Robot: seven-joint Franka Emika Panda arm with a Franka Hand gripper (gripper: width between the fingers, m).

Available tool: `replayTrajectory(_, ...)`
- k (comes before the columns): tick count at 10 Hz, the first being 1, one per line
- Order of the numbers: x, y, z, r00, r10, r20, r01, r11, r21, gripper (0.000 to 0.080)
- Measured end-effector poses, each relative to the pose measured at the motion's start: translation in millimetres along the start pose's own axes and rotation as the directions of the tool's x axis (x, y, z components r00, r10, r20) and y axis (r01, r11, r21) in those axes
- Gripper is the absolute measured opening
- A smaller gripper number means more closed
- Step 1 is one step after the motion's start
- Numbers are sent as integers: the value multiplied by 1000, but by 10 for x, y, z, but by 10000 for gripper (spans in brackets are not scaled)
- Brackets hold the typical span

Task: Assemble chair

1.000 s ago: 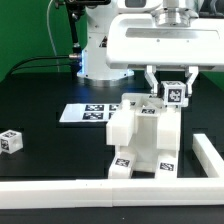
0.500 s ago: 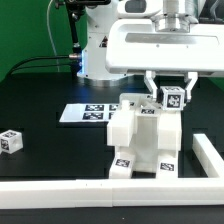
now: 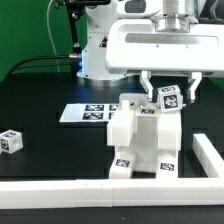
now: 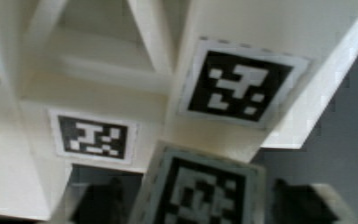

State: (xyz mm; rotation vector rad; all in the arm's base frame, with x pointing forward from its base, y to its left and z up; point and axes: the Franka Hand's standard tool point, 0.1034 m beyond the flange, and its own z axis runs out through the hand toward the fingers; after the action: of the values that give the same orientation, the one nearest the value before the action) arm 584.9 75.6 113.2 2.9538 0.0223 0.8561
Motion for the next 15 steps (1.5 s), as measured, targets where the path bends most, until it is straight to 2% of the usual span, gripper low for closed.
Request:
replayTrajectory(1,0,0,0,1000,0,0,0,1000,0,608)
replayTrajectory(3,0,0,0,1000,0,0,0,1000,0,637)
replayTrajectory(5,-10,-11,0,999,9,52,-9,1000,10,647)
replayTrajectory(6,58,-7,-56,996,23,82,-25,999,22,647)
replayTrajectory(8,81,-68,-167,959,58,279,-77,995,58,649)
replayTrajectory(9,96,-79,-185,922,67,381,-97,993,62,649)
replayTrajectory(10,92,-76,-155,893,62,446,-98,994,57,649)
replayTrajectory(12,72,-72,-162,860,59,507,-102,993,57,649)
replayTrajectory(13,99,-41,-141,870,57,490,-98,994,58,649)
replayTrajectory(15,97,95,-74,869,100,484,-137,990,42,649)
